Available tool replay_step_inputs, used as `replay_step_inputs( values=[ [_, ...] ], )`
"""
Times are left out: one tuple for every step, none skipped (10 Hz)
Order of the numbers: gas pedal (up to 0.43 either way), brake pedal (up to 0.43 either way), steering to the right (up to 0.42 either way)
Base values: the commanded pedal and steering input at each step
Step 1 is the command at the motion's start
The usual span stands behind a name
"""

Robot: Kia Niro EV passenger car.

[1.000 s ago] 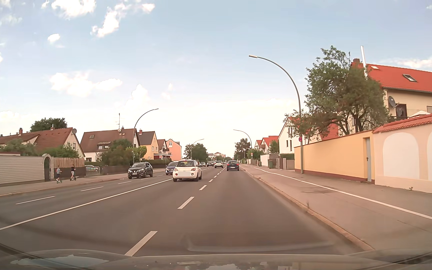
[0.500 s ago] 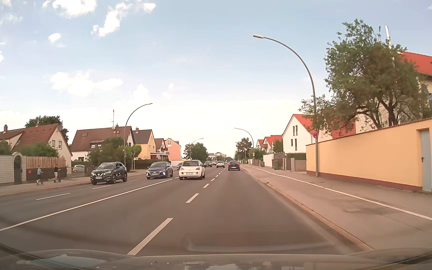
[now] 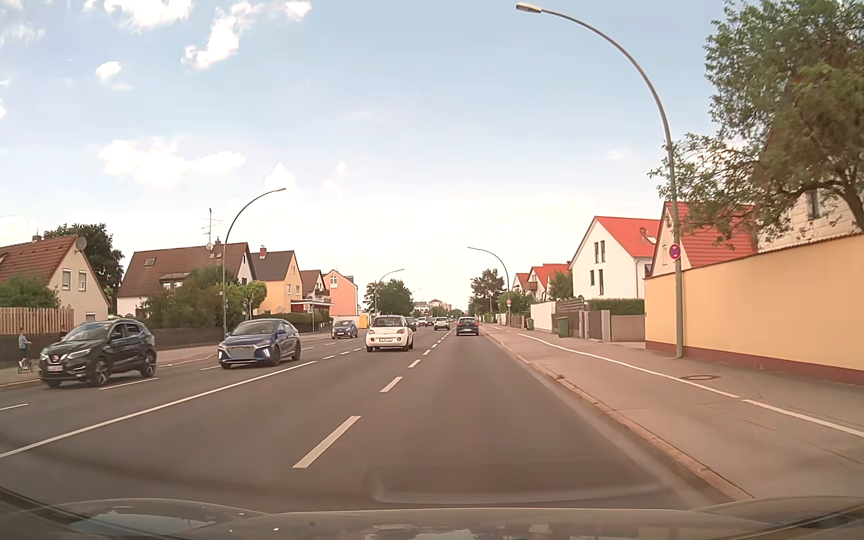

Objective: Follow the waypoints while adhering to traffic rules and regulations

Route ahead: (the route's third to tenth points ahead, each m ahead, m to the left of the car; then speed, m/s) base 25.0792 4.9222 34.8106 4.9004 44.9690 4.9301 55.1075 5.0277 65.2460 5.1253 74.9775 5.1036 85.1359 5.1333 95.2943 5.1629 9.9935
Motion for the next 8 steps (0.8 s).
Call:
replay_step_inputs(
  values=[
    [0.228,0.024,-0.003],
    [0.228,0.018,-0.006],
    [0.228,0.018,-0.007],
    [0.228,0.018,-0.008],
    [0.248,0.024,-0.007],
    [0.268,0.018,-0.003],
    [0.268,0.018,-0.001],
    [0.268,0.018,-0.001]
  ],
)
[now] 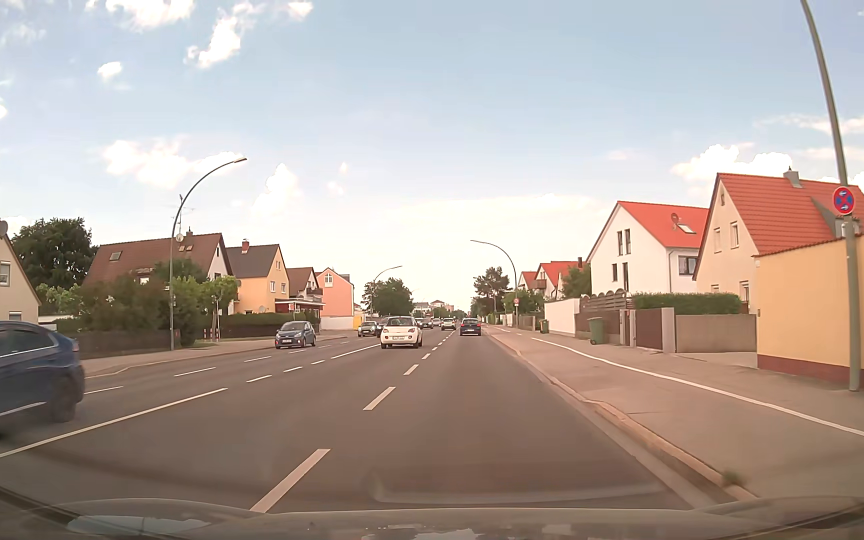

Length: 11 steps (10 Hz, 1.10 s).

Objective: Follow the waypoints while adhering to traffic rules and regulations

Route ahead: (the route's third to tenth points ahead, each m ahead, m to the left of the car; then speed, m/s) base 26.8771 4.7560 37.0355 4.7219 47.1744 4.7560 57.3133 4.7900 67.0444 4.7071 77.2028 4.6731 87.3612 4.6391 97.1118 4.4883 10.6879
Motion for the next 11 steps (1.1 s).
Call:
replay_step_inputs(
  values=[
    [0.280,0.024,-0.001],
    [0.280,0.018,0.000],
    [0.280,0.018,0.002],
    [0.280,0.018,0.002],
    [0.280,0.018,0.001],
    [0.280,0.018,0.002],
    [0.280,0.018,0.001],
    [0.280,0.024,0.002],
    [0.280,0.018,0.001],
    [0.280,0.018,0.000],
    [0.280,0.018,0.000]
  ],
)
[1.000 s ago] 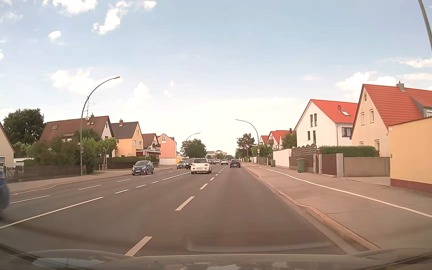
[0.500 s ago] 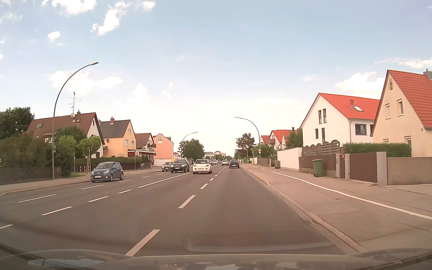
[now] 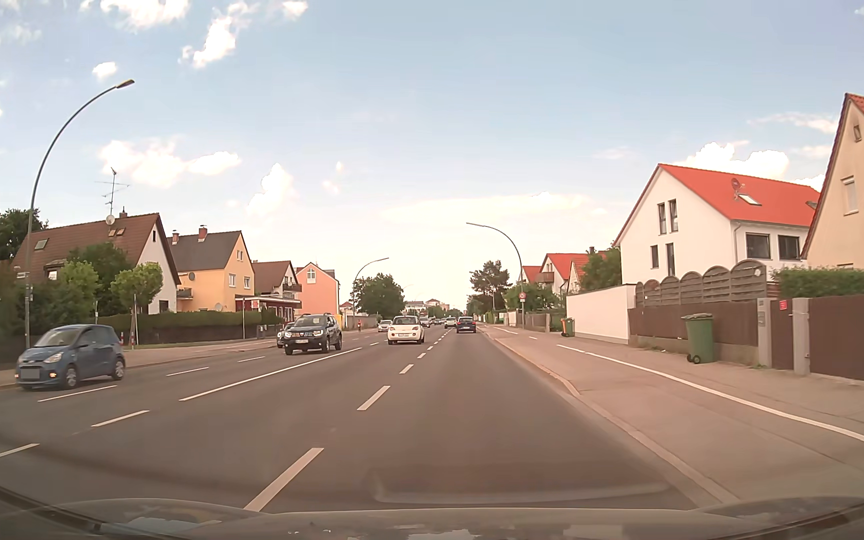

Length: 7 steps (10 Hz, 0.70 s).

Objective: Follow the waypoints while adhering to traffic rules and regulations

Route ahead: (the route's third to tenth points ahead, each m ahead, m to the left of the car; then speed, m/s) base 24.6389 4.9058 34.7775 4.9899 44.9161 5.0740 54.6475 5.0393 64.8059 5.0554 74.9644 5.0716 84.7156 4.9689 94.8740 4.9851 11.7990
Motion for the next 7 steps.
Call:
replay_step_inputs(
  values=[
    [0.287,0.018,-0.001],
    [0.287,0.018,-0.001],
    [0.280,0.018,-0.001],
    [0.268,0.018,-0.001],
    [0.248,0.024,-0.001],
    [0.240,0.018,0.000],
    [0.240,0.024,-0.001]
  ],
)
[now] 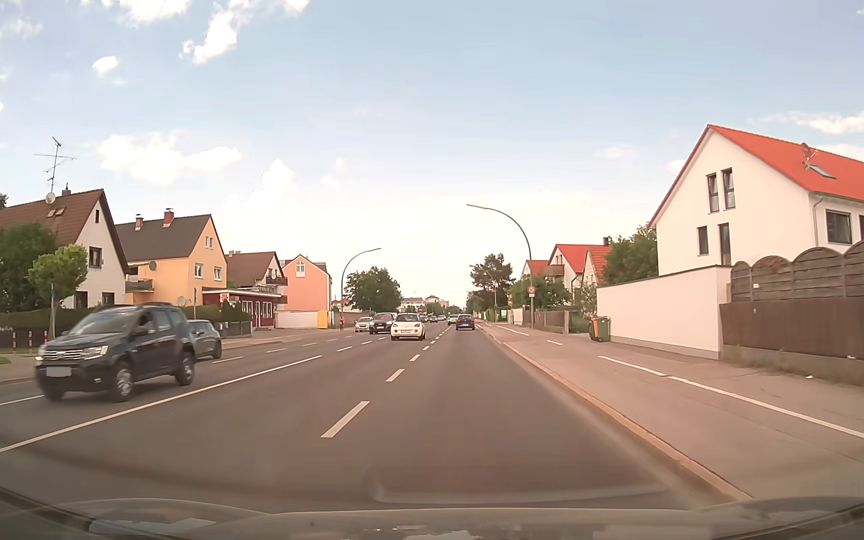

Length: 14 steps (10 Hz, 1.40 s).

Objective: Follow the waypoints while adhering to traffic rules and regulations

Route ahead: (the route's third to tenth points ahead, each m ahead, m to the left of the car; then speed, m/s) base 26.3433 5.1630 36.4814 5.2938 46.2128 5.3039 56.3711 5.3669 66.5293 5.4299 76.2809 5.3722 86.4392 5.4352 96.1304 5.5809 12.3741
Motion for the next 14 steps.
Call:
replay_step_inputs(
  values=[
    [0.240,0.018,0.000],
    [0.240,0.018,-0.001],
    [0.240,0.018,0.000],
    [0.240,0.018,-0.001],
    [0.240,0.018,-0.002],
    [0.240,0.018,-0.002],
    [0.138,0.018,-0.003],
    [0.118,0.018,-0.003],
    [0.118,0.024,-0.003],
    [0.130,0.018,-0.003],
    [0.138,0.024,-0.003],
    [0.150,0.018,-0.003],
    [0.150,0.018,-0.003],
    [0.169,0.018,-0.003]
  ],
)
